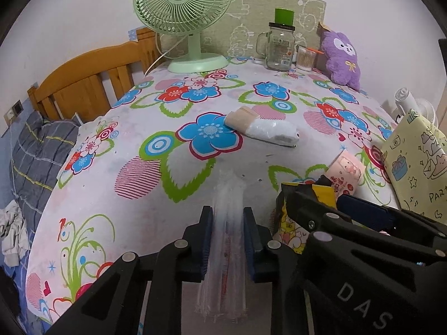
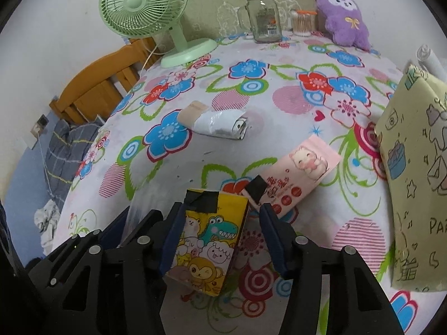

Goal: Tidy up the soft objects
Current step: 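Grasp the clear plastic bag with left tool while right grasps yellow cartoon packet, then lift and carry the clear bag with left tool while right carries yellow packet over box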

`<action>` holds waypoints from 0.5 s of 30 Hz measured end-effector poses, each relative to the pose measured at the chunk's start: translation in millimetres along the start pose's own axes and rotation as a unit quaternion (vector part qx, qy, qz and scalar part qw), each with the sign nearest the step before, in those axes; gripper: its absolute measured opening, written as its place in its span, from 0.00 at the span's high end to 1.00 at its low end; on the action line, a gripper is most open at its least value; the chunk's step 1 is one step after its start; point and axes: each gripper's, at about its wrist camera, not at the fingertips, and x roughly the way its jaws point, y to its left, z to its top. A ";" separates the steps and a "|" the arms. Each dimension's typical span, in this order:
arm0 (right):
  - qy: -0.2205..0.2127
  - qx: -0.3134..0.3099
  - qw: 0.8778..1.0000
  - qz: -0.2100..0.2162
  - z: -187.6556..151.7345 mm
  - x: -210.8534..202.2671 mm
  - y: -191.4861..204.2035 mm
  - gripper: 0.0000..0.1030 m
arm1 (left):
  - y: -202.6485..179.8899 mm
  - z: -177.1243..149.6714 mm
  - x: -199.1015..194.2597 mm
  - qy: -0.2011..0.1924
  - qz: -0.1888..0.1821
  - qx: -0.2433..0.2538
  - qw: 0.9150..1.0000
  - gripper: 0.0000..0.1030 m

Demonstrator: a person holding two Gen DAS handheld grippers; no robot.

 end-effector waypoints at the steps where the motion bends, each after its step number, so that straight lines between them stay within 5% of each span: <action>1: 0.002 -0.002 1.000 0.001 -0.9 -0.4 2.1 0.44 | 1.3 -0.9 -0.7 0.001 -0.002 0.000 1.000 0.81; 8: 0.008 0.011 1.000 0.012 -7.2 10.8 7.5 0.46 | 7.1 -5.1 -3.2 0.001 -0.007 0.006 1.000 0.81; 15: 0.005 0.004 1.000 0.004 -7.9 4.2 9.5 0.66 | 7.0 -6.9 -7.5 0.004 -0.021 0.003 1.000 0.81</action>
